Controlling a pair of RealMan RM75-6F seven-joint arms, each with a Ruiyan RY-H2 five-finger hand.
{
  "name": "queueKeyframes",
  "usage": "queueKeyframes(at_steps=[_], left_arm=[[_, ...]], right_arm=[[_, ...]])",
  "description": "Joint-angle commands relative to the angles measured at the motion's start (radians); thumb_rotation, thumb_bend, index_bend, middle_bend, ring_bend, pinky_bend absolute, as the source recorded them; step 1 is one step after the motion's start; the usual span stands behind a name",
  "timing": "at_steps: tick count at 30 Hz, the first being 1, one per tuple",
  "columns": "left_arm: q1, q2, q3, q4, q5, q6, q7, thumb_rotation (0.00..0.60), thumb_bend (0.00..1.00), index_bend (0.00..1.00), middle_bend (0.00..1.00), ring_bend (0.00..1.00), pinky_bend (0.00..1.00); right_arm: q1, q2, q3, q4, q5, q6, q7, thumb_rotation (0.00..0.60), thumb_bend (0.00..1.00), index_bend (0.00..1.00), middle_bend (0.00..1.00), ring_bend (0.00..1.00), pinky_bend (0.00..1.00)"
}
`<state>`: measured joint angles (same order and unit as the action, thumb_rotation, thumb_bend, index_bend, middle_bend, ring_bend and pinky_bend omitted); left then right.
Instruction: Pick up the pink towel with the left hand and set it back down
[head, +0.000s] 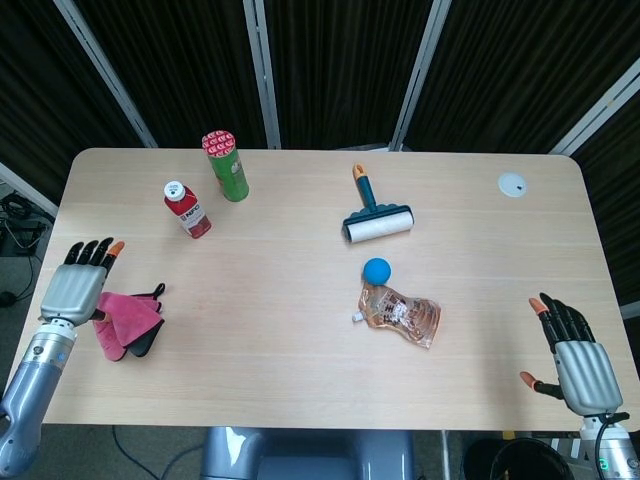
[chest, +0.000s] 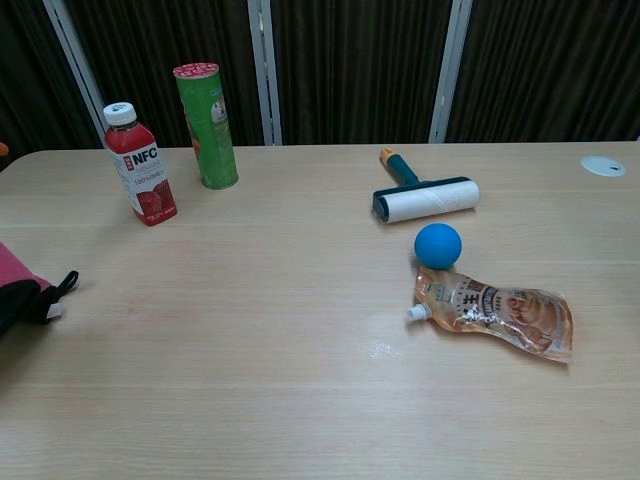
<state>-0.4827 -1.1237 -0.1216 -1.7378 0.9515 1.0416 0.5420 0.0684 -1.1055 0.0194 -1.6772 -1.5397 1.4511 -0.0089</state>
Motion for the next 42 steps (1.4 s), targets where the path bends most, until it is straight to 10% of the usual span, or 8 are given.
queueKeyframes(at_steps=[1, 19, 30, 42], left_arm=[[-0.065, 0.054, -0.002, -0.06, -0.089, -0.094, 0.055, 0.6, 0.0, 0.0, 0.0, 0.0, 0.0], [-0.334, 0.242, 0.056, -0.24, -0.496, -0.372, 0.118, 0.6, 0.0, 0.0, 0.0, 0.0, 0.0], [-0.389, 0.239, 0.135, -0.252, -0.467, -0.269, 0.15, 0.6, 0.0, 0.0, 0.0, 0.0, 0.0], [0.011, 0.005, 0.187, -0.137, 0.211, 0.365, -0.179, 0.6, 0.0, 0.0, 0.0, 0.0, 0.0]], right_arm=[[0.0, 0.001, 0.0, 0.001, -0.001, 0.001, 0.002, 0.6, 0.06, 0.0, 0.0, 0.0, 0.08], [0.001, 0.003, -0.001, 0.003, -0.005, 0.001, 0.012, 0.6, 0.06, 0.0, 0.0, 0.0, 0.08], [0.001, 0.002, -0.001, 0.002, -0.004, 0.002, 0.011, 0.6, 0.06, 0.0, 0.0, 0.0, 0.08], [0.0, 0.002, -0.001, 0.005, -0.008, 0.006, 0.011, 0.6, 0.06, 0.0, 0.0, 0.0, 0.08]])
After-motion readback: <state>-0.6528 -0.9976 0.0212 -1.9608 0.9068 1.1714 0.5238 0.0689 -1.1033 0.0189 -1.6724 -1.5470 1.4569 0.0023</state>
